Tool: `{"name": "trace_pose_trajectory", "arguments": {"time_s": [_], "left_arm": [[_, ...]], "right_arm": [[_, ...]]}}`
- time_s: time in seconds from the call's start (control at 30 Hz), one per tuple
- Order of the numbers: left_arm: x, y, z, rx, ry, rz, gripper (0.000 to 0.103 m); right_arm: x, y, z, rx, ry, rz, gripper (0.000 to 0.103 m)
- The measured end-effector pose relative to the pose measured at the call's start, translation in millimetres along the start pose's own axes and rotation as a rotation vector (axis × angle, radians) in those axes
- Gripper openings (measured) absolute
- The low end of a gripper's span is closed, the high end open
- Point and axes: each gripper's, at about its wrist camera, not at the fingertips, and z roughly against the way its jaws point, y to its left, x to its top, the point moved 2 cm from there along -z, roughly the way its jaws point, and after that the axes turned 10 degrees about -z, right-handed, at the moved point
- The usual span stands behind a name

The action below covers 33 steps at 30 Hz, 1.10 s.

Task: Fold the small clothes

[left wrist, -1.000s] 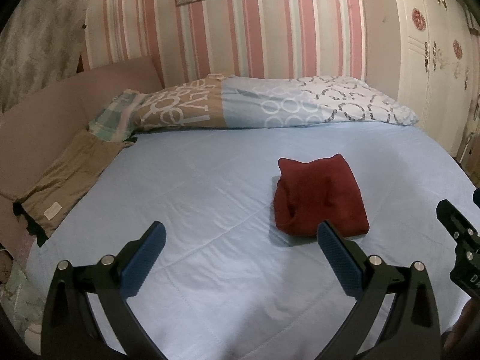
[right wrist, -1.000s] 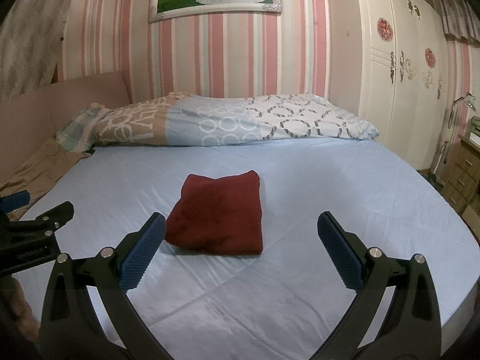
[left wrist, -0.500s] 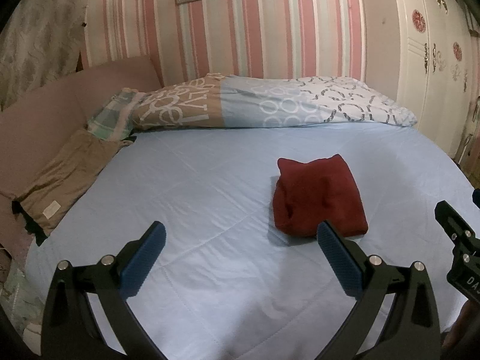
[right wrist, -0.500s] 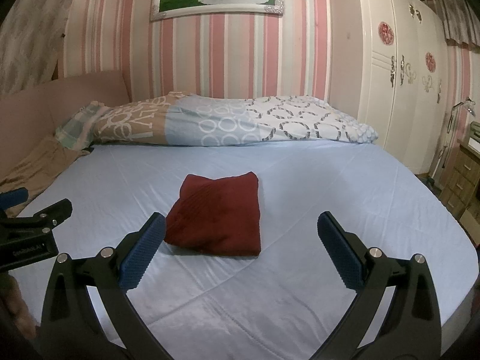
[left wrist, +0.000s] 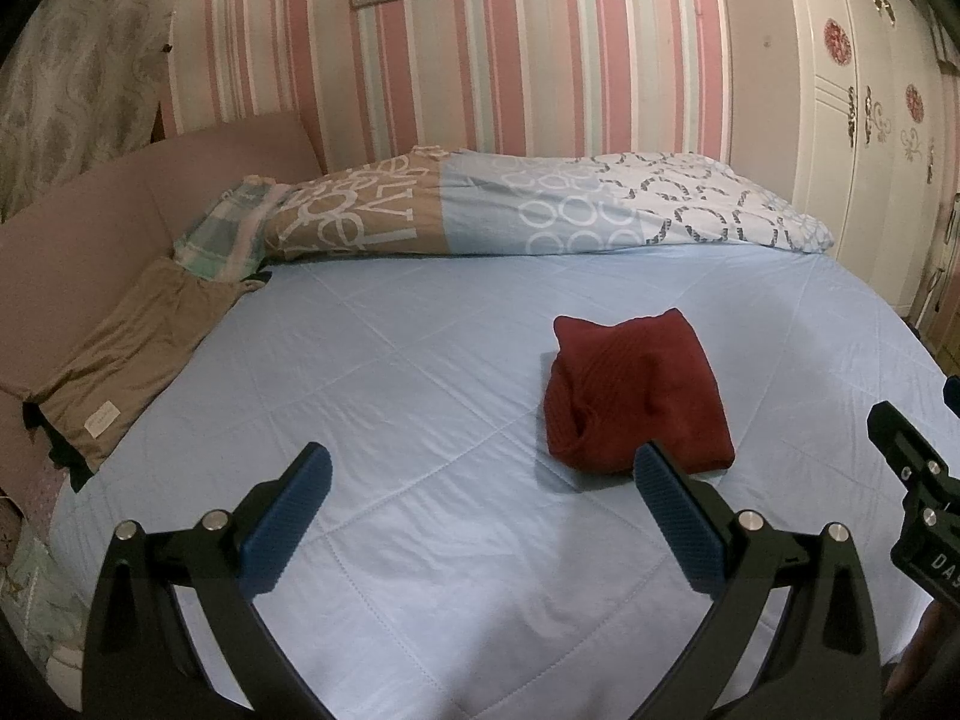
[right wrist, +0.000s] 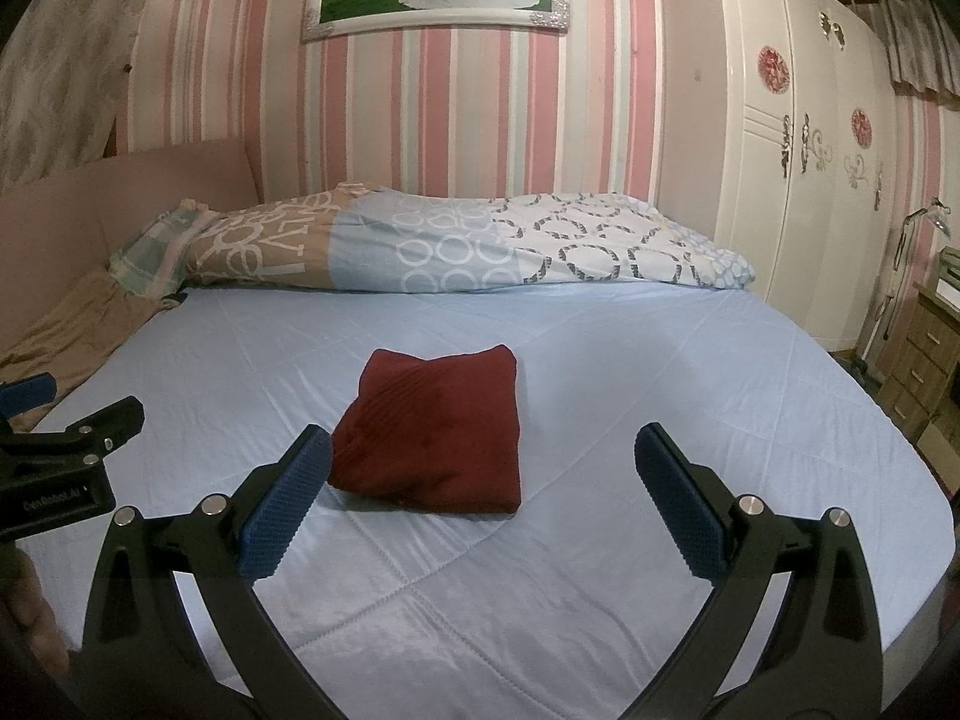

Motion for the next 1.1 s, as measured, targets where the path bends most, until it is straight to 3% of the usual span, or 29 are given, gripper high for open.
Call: {"name": "trace_pose_trajectory", "arguments": {"time_s": [1.1], "left_arm": [[-7,-7,1,0.017,-0.007,-0.020,0.101]], "right_arm": [[-2,-10,-4,-0.001,0.004,0.009,0.100]]}}
